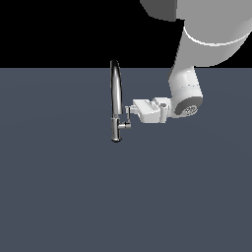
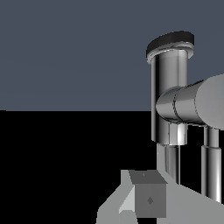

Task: Turn on the faucet by rotating a designated handle.

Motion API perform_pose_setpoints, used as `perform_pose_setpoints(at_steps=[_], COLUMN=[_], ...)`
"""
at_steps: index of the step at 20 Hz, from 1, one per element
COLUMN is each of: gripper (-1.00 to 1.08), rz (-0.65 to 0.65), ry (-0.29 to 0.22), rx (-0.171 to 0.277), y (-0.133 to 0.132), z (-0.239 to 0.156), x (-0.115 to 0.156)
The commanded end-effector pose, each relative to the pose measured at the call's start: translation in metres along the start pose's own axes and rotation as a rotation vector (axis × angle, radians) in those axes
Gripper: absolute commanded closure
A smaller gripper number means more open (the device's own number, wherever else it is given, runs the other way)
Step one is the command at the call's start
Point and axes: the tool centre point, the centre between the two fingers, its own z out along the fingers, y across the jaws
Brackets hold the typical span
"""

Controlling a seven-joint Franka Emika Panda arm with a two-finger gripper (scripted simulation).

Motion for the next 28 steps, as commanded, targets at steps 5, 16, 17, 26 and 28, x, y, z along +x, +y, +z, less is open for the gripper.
perform_pose_setpoints(at_steps=[5,16,17,26,28], gripper=[1.08,1.08,1.08,1.08,1.08], rz=[0.0,0.0,0.0,-0.002,-0.002], ry=[0.0,0.0,0.0,-0.002,-0.002], rx=[0.0,0.0,0.0,-0.003,-0.002], y=[0.007,0.03,0.032,0.045,0.051], z=[0.0,0.0,0.0,0.006,0.006], x=[-0.002,-0.008,-0.009,-0.009,-0.006])
